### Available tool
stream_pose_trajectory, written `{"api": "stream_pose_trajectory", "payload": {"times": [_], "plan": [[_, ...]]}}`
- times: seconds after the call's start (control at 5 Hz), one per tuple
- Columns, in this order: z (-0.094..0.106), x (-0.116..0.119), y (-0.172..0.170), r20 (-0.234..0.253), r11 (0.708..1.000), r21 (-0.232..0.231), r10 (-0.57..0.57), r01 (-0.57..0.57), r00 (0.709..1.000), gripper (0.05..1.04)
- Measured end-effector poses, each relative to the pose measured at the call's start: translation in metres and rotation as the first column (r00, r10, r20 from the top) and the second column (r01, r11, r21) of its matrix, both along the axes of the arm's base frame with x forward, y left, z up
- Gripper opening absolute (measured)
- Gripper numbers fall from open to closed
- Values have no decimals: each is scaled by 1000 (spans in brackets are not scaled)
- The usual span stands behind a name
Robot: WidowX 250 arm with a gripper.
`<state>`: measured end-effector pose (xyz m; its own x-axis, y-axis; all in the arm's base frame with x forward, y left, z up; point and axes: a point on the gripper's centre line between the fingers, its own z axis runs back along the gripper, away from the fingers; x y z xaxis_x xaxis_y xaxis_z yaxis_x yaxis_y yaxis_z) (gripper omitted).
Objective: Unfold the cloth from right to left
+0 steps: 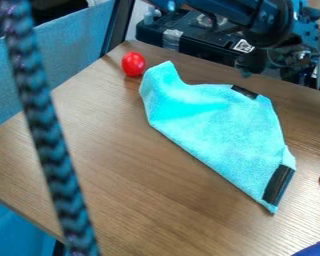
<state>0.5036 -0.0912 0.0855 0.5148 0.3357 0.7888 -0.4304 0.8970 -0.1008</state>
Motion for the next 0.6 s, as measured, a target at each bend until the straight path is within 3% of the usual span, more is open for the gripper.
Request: {"api": "stream_pose_trajectory", "payload": {"times": [0.6], "plan": [[-17, 10, 14, -35, 986, 57, 156, -154, 987, 999]]}}
